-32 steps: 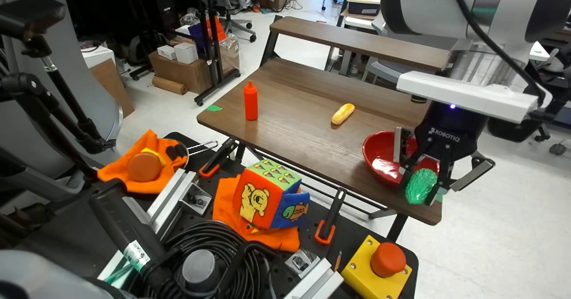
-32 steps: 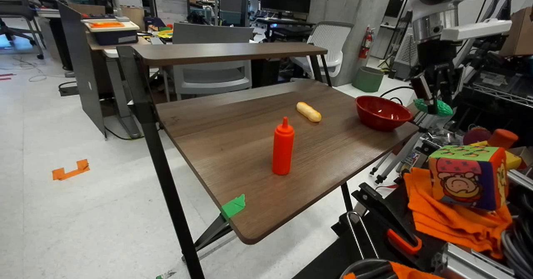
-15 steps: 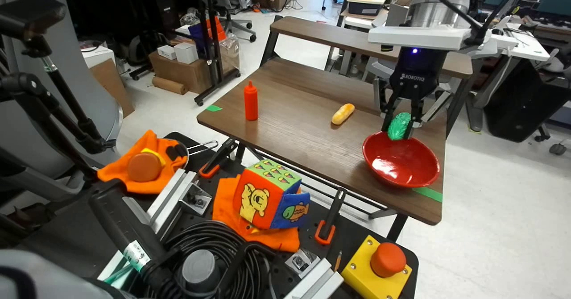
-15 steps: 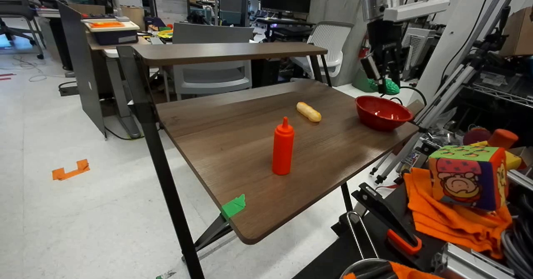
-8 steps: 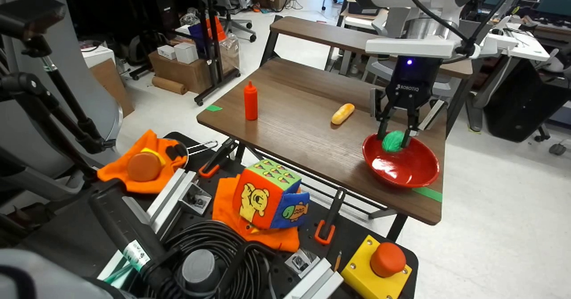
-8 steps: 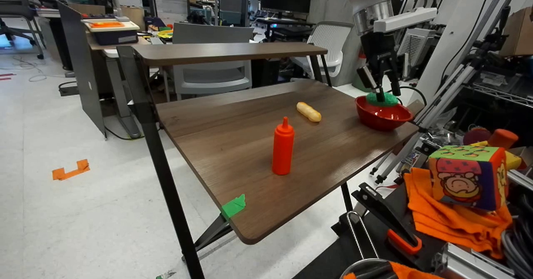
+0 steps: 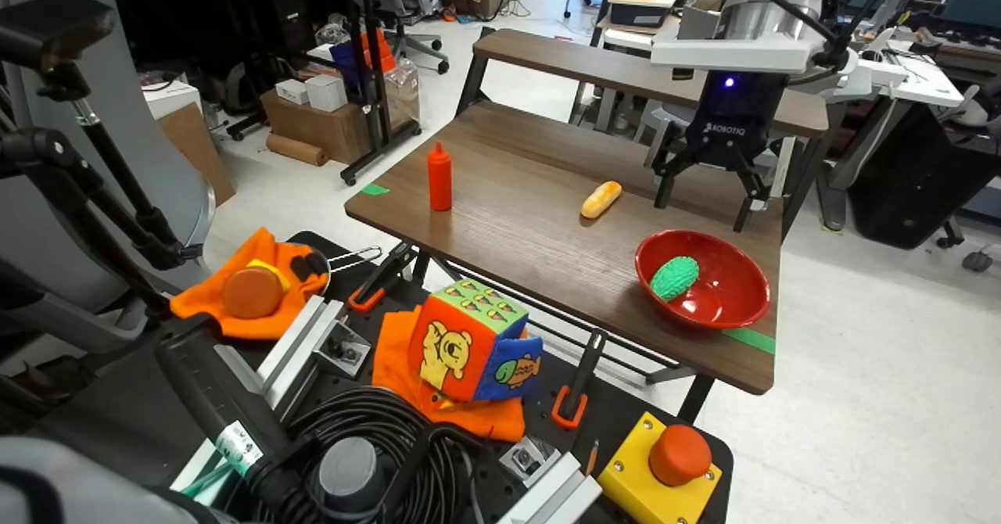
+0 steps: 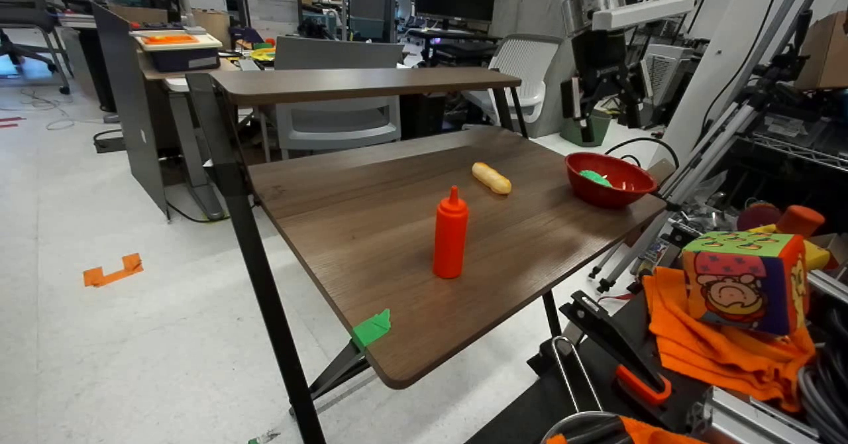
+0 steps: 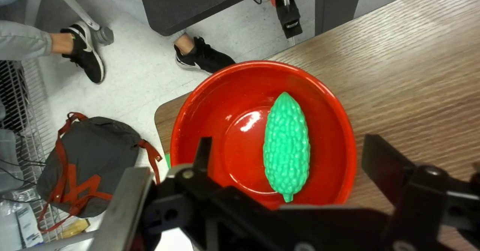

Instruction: Put the green object in the bowl

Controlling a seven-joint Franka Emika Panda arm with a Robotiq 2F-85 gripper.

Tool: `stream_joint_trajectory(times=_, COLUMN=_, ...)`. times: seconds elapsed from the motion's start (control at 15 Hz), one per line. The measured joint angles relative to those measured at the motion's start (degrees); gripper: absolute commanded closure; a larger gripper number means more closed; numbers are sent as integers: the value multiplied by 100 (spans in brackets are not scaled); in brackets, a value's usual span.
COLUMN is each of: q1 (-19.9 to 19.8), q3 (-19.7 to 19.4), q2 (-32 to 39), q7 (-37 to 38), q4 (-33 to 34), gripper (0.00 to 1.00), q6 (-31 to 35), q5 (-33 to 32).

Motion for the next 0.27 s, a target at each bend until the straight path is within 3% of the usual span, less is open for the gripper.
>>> stream_joint_trajectory(times=0.27, q1=-83, q3=43, q2=-643, q7=-203, q4=-339, gripper=0, q6=-112, q5=344)
